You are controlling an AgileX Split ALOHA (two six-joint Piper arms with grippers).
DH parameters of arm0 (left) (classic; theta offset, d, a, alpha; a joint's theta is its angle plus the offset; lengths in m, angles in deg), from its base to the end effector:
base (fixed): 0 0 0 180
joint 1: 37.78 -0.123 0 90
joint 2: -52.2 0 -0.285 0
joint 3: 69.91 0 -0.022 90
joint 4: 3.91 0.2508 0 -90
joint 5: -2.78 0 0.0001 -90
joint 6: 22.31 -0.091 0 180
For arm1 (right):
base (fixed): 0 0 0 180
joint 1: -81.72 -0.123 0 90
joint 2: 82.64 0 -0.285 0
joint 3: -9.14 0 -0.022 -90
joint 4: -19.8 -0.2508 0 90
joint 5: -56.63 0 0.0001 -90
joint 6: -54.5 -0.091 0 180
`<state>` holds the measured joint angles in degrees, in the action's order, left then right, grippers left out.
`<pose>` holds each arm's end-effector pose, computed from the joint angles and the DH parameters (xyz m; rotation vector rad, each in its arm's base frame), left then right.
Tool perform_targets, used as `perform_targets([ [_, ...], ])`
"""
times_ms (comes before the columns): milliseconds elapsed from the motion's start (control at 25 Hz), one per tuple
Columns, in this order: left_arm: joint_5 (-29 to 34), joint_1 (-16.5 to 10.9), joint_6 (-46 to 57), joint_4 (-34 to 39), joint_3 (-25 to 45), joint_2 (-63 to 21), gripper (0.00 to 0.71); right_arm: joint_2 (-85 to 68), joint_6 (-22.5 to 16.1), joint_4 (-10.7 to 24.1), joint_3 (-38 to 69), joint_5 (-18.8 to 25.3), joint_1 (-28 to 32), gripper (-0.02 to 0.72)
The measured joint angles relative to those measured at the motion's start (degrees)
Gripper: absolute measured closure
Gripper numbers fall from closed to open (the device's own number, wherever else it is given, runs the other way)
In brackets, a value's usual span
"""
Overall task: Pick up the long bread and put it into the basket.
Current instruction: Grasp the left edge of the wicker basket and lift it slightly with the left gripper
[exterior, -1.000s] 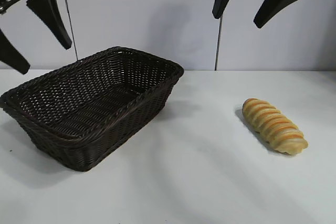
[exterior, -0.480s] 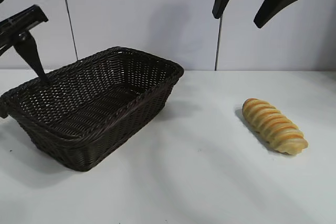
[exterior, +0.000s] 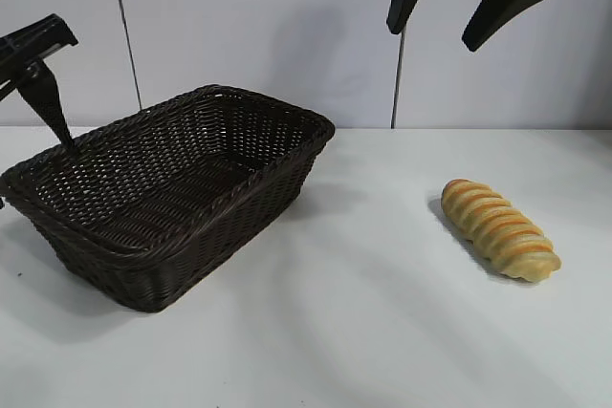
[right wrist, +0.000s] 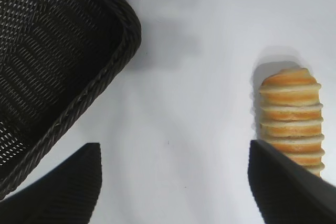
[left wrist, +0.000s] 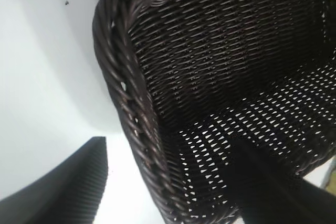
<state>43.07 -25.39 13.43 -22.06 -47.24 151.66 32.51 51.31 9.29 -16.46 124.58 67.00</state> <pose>0.2890 -0.0823 0.2051 -0.8884 2.7808 -0.5068 0.3892 0.1182 0.3223 -0.2292 2.7539 0.3370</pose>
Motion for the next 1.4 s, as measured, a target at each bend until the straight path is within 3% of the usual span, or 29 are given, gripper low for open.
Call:
perform_targets([
  [200, -1.39, 0.0, 0.12, 0.0, 0.51, 2.54, 0.231, 0.0, 0.0, 0.0, 0.0, 0.0, 0.0, 0.146],
  [680, -12.03, 0.35, 0.17, -3.58, 3.76, 7.75, 0.231, 0.0, 0.0, 0.0, 0.0, 0.0, 0.0, 0.146],
  [1000, -15.39, 2.88, 0.17, -4.07, 4.38, 10.7, 0.235, 0.0, 0.0, 0.0, 0.0, 0.0, 0.0, 0.146],
  [1120, -15.5, 3.21, 0.17, -4.76, 4.38, 11.17, 0.287, 0.0, 0.0, 0.0, 0.0, 0.0, 0.0, 0.146],
  [1400, -15.96, 3.21, 0.23, -4.97, 4.38, 11.19, 0.514, 0.0, 0.0, 0.0, 0.0, 0.0, 0.0, 0.146],
])
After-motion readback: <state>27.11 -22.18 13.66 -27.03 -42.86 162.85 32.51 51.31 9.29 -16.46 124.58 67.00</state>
